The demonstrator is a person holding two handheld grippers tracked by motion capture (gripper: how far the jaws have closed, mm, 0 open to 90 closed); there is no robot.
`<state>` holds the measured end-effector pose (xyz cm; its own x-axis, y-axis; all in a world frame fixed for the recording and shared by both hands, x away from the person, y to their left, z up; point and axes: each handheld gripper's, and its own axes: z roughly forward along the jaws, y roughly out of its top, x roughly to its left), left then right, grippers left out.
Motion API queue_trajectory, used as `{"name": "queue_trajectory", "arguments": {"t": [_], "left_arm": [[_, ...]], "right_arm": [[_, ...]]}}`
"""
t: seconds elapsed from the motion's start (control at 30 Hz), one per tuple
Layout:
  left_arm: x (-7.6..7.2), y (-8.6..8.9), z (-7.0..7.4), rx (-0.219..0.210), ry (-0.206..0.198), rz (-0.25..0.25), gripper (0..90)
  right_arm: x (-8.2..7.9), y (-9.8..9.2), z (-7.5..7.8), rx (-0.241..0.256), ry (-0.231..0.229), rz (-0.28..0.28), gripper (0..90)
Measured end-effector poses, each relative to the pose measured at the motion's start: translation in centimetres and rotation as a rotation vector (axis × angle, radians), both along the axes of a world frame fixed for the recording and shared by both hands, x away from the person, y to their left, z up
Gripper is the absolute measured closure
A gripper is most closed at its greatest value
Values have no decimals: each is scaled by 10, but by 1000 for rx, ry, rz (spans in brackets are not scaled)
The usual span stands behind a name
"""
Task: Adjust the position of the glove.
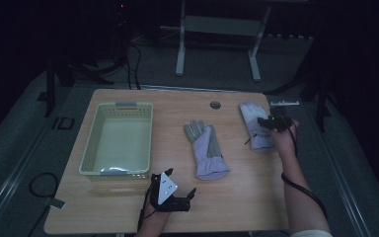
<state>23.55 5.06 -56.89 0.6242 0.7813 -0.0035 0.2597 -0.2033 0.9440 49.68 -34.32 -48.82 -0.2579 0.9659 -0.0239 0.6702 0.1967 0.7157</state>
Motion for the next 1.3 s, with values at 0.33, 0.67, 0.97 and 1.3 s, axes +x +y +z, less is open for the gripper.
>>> {"name": "queue_trajectory", "arguments": {"t": [0.33,0.67,0.97,1.3], "left_arm": [[-1,0,0,5,-9,18,7],[-2,0,0,4,-13,23,7],[-1,1,0,-6,-6,18,7],[0,1,0,-9,-2,13,7]], "right_arm": [[29,-8,-20,-1,96,4,490],[29,-6,-40,39,146,17,618],[20,-3,-30,52,139,5,795],[-8,-8,4,108,97,18,810]]}}
